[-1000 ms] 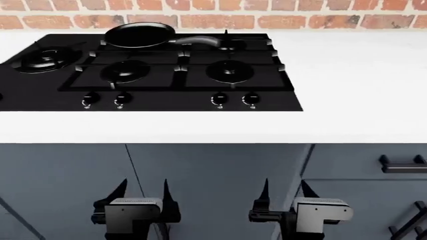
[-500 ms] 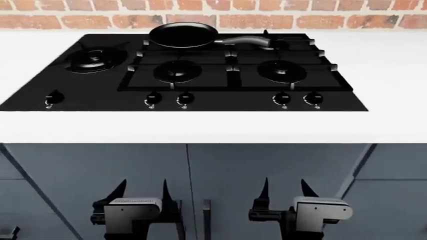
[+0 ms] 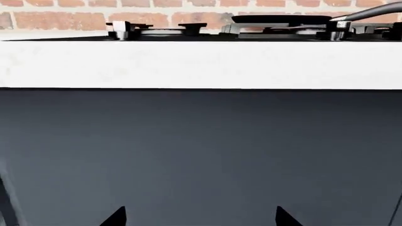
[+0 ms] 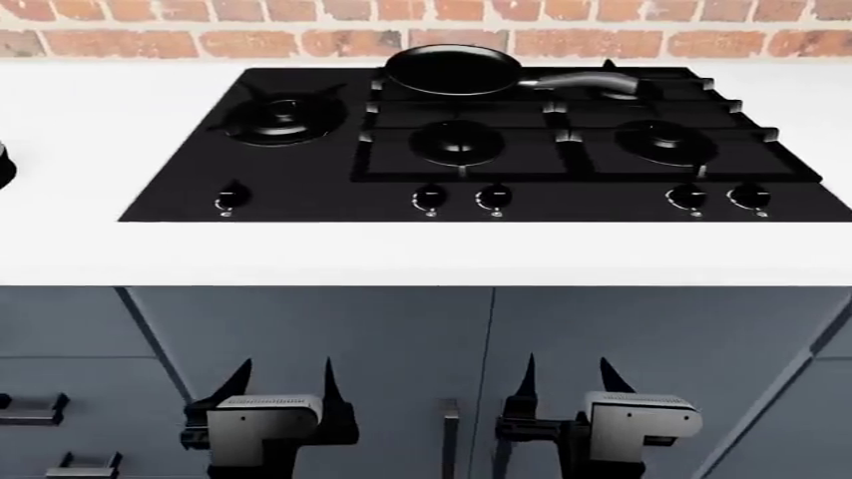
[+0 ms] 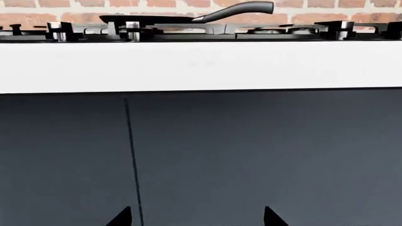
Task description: Pick the kettle from the counter and place it on a stove burner. Then turn the burner on.
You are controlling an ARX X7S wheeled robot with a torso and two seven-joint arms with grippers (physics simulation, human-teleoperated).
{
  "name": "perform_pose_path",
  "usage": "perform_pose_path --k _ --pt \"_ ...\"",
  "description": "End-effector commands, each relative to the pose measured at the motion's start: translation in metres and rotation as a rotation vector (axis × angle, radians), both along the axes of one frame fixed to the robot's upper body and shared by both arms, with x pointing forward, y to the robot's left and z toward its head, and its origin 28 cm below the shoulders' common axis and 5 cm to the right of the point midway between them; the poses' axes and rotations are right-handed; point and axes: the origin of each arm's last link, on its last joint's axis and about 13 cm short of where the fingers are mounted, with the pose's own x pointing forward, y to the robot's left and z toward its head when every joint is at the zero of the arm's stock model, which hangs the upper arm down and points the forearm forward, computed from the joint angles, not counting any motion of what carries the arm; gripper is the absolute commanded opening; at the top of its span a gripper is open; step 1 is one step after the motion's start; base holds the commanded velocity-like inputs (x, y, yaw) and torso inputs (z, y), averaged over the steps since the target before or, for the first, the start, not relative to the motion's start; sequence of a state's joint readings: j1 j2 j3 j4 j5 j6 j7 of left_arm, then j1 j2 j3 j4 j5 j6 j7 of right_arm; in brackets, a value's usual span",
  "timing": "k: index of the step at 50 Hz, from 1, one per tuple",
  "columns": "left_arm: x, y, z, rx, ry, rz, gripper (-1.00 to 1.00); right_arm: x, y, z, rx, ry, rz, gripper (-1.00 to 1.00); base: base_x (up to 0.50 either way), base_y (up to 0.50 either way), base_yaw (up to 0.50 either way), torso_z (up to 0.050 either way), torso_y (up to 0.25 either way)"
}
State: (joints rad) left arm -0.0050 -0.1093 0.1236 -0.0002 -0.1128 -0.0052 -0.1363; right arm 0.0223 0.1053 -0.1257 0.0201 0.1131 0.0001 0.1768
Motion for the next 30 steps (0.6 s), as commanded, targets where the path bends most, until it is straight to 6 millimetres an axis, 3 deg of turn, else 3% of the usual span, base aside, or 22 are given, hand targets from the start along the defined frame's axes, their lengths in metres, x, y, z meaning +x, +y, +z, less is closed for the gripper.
perform_pose_path --k 1,30 --pt "0.0001 -0.0001 0.0000 0.000 0.000 0.001 1.00 0.0001 0.0000 0.0001 -0.003 0.000 0.000 1.00 0.00 0.50 0.00 0.000 0.000" --pt "0.0001 0.0002 -0.0004 0.001 0.004 0.001 1.00 0.0008 0.0000 0.0000 0.001 0.003 0.003 1.00 0.00 0.50 0.00 0.000 0.000"
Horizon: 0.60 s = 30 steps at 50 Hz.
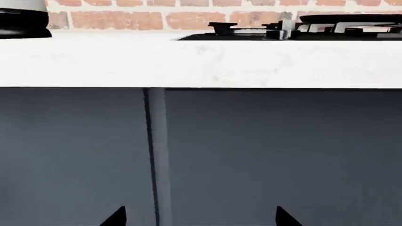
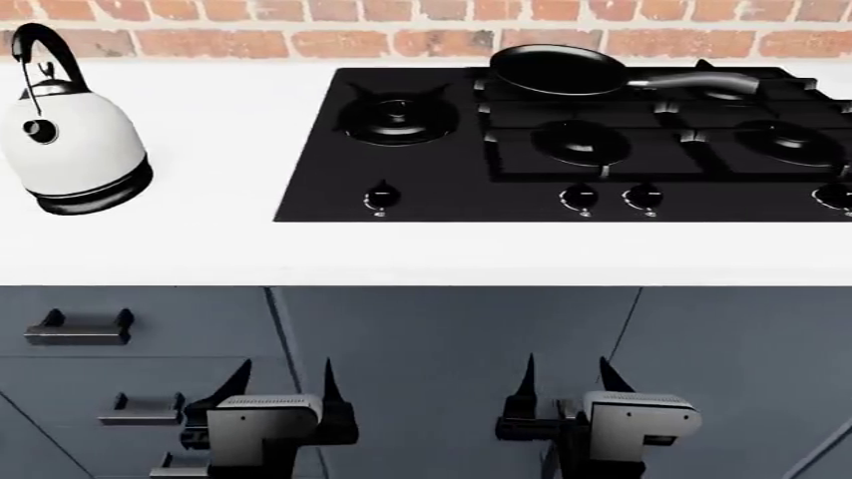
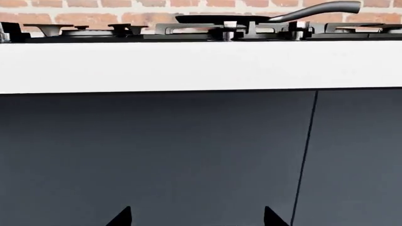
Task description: Pick the kettle from the counter and place it on a stove burner. Then turn the burner on.
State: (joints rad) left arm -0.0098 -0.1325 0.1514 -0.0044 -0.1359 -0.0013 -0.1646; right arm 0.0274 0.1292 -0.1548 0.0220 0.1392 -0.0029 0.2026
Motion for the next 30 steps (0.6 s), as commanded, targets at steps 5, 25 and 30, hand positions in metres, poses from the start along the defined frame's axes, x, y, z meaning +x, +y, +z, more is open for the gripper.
perform_pose_path --k 5,25,30 --pt "0.0004 -0.0002 0.0000 -0.001 0.003 0.000 1.00 0.0002 0.0000 -0.0005 0.001 0.003 0.002 1.00 0.00 0.50 0.00 0.000 0.000" --pt "0.0008 0.0000 0.0003 0.000 0.004 0.004 1.00 0.0004 -0.0001 -0.0006 0.001 0.002 0.001 1.00 0.00 0.50 0.00 0.000 0.000" --pt "0.0008 -0.0001 0.0004 -0.002 0.004 0.007 1.00 0.0004 -0.0001 -0.0006 0.001 0.002 0.001 1.00 0.00 0.50 0.00 0.000 0.000"
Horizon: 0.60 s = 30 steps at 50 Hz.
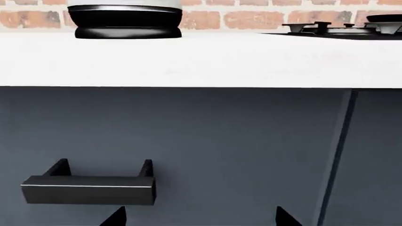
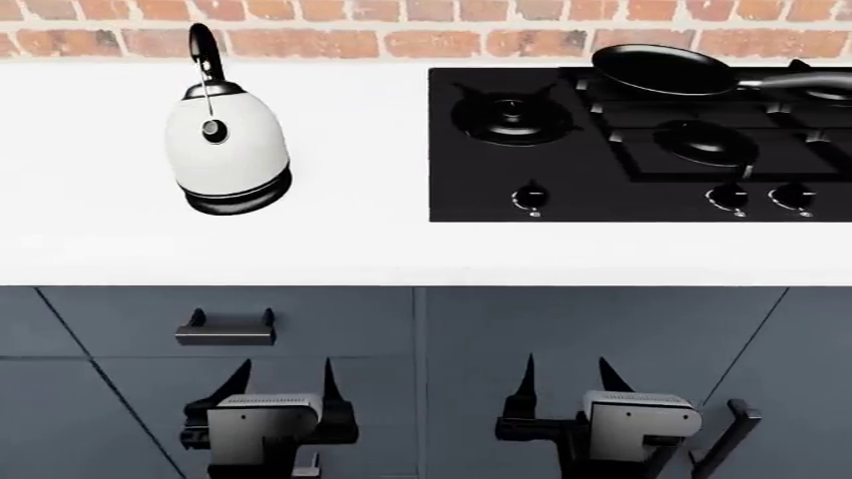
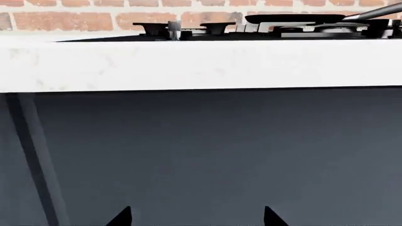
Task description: Pick the kettle from the counter and place it on a stove burner. Then turn the burner on.
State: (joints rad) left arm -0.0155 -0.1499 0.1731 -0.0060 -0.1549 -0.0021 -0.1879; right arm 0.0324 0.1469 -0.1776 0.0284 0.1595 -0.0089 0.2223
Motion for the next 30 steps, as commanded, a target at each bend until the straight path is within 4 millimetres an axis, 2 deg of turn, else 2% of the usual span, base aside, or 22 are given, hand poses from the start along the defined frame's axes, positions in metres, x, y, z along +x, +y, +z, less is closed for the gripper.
perform_pose_path --k 1,30 --pt "0.0001 -0.0002 0.0002 0.000 0.001 0.004 1.00 0.0000 0.0000 0.0000 0.001 0.000 0.000 1.00 0.00 0.50 0.00 0.000 0.000" --pt "0.0000 0.0001 0.0002 -0.010 0.009 -0.001 1.00 0.0003 -0.0001 0.0003 0.000 0.000 0.002 1.00 0.00 0.50 0.00 0.000 0.000"
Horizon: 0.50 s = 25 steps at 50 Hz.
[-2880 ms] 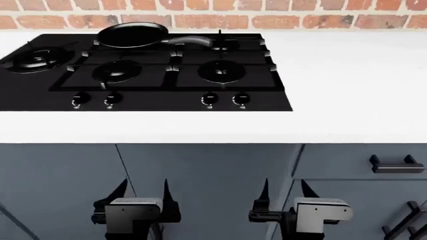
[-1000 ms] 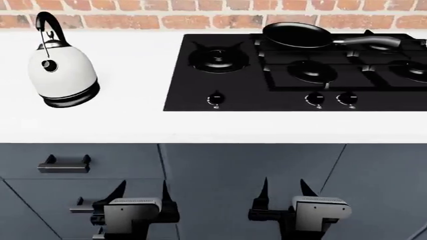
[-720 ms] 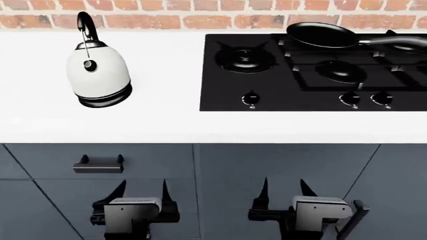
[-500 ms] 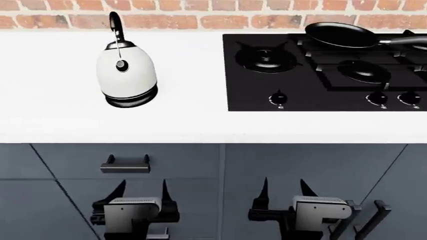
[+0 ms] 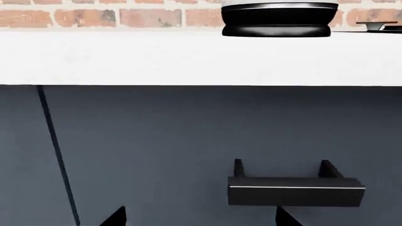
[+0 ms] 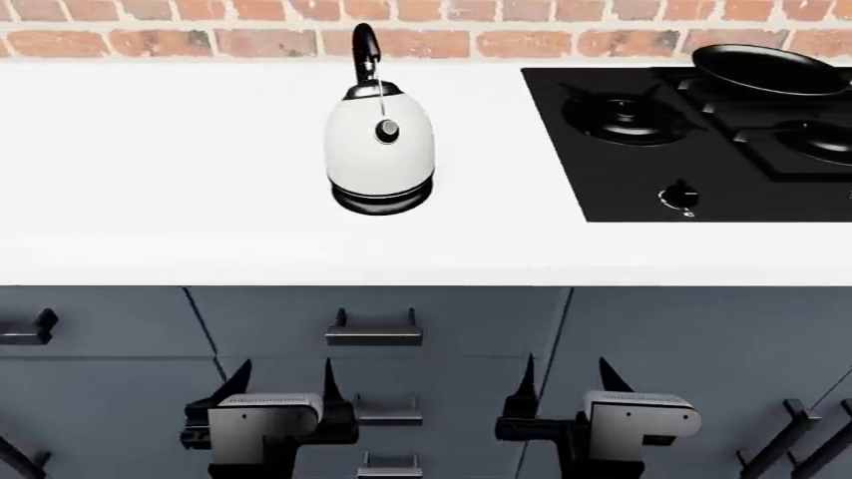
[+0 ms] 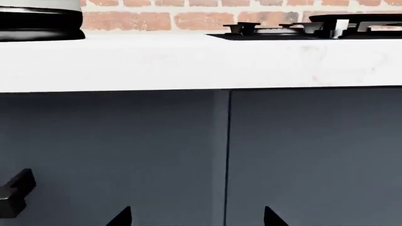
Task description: Pick the kettle from the counter and place it on a stove burner. Then turn the burner on.
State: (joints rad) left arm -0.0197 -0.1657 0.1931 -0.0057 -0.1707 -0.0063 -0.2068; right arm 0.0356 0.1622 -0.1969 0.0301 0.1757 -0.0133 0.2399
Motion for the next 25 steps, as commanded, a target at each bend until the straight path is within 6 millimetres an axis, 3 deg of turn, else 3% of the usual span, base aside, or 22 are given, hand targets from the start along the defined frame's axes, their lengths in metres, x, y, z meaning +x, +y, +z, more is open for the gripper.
perform_pose_path --k 1,13,21,25 --pt "-0.0001 0.0004 0.0002 -0.016 0.004 0.001 1.00 0.0003 -0.0001 0.0003 0.000 0.000 0.002 1.00 0.00 0.50 0.00 0.000 0.000" --pt "-0.0010 -0.0002 -0.0003 0.015 -0.002 0.003 1.00 0.0003 0.0000 0.0003 0.005 -0.002 0.003 1.00 0.00 0.48 0.00 0.000 0.000" --pt "-0.0026 0.0004 0.0016 0.006 -0.014 0.000 1.00 0.0006 -0.0001 0.0003 0.010 -0.002 0.005 1.00 0.00 0.05 0.00 0.000 0.000" --pt "-0.0019 -0.0002 0.0017 0.012 -0.019 0.004 1.00 0.0013 -0.0002 0.0003 0.015 -0.002 0.006 1.00 0.00 0.00 0.00 0.039 0.000"
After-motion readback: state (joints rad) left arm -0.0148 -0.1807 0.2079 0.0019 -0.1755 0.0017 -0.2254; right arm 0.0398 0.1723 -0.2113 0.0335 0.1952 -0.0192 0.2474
